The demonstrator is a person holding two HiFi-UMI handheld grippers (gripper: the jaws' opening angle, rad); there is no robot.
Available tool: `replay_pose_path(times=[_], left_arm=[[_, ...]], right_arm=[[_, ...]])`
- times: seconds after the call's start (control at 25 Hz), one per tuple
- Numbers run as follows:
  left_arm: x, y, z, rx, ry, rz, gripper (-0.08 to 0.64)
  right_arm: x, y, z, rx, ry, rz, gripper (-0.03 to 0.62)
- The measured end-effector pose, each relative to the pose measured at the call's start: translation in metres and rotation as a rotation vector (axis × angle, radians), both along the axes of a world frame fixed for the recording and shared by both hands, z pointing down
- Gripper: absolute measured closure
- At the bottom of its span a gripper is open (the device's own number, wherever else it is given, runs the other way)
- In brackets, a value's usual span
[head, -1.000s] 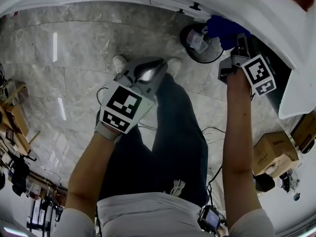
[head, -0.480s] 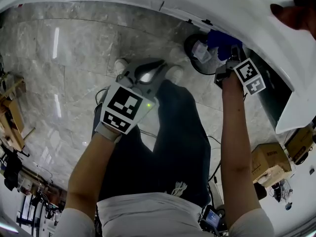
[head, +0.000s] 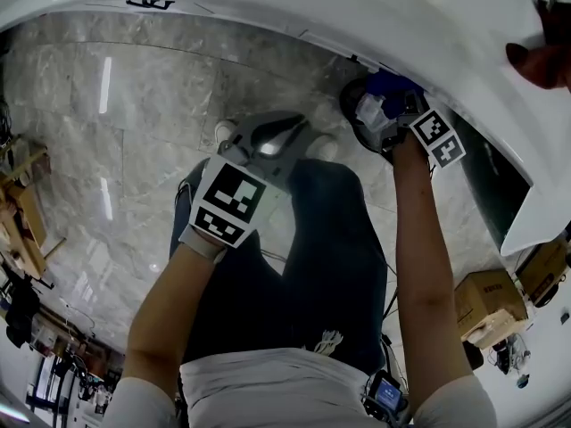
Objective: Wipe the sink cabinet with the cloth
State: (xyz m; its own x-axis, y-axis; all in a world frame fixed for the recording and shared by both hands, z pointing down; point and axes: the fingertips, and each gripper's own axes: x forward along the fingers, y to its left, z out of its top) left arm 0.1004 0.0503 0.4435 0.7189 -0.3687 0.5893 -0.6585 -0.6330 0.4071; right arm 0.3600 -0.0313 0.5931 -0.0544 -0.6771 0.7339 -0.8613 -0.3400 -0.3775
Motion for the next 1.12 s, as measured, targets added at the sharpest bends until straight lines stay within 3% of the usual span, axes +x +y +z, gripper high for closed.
replay_pose_path(times=[0.36, 0.56, 0.72, 1.12], left_arm=[[-0.028, -0.002, 0.001, -0.004, -0.002, -0.021, 0.549], [-0.040, -0.002, 0.004, -0.013, -0.003, -0.026, 0.549], [-0.040, -0.005, 0.007, -0.012, -0.003, -0.015, 0.549], [-0.024, -0.008, 0.011, -0.011, 0.003, 0.036, 0.549]], right_arm=[[-0.072, -0.020, 0.007, -0.002, -0.059, -0.087, 0.535], [-0.083, -0.021, 0.005, 0.011, -0.070, -0.099, 0.535], [-0.071, -0.019, 0.007, 0.009, -0.032, -0.116, 0.535], [0.011, 0.005, 0.012, -0.021, 0.030, 0.057, 0.535]])
